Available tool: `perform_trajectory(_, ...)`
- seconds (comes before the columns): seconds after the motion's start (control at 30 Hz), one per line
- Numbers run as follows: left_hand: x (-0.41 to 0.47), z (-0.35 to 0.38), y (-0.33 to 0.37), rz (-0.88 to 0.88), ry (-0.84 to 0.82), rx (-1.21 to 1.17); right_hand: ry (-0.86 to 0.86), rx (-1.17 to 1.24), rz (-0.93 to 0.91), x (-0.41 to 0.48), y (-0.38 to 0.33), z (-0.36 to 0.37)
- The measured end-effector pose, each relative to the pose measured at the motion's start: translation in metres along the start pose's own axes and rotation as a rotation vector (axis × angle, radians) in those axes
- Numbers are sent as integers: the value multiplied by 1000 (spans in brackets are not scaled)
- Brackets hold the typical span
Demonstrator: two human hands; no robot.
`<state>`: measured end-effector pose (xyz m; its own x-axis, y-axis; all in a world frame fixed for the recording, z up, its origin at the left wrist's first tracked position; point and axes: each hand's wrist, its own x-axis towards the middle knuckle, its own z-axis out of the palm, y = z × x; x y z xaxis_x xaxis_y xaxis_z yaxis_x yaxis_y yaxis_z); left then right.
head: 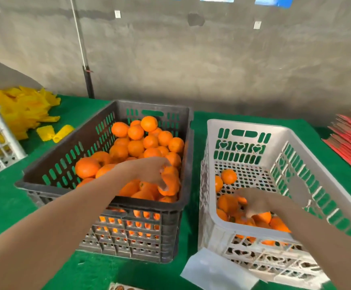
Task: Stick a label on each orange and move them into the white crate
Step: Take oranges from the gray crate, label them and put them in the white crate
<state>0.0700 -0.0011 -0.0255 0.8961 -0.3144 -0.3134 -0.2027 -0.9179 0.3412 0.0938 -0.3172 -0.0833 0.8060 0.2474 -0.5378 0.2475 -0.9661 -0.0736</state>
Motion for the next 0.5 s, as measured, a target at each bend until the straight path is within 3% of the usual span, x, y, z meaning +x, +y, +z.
perform_trajectory(0.07, 13, 14, 6, 47, -58, 173, 229, 158, -81, -11, -3, -3)
perform_trajectory(0.13, 19, 22, 9, 39, -47, 250, 671, 315, -190, -37, -22, -5)
perform_trajectory(0.2, 18, 25, 9, 30, -32, 265, 1040, 567, -399, -73, -49, 3)
perform_trajectory(0.23, 17, 25, 10, 30, -20, 268, 1113, 653, -526, -90, -61, 13)
perform_trajectory(0.33, 13, 24, 13, -29, 39, 172, 1075, 647, -677, -123, -83, 71)
perform_trajectory(0.43, 4, 16, 17, -121, 245, -71, 945, 502, -499, -122, -67, 137)
perform_trajectory(0.5, -8, 5, 23, -163, 442, -405, 814, 339, -356, -117, -53, 163)
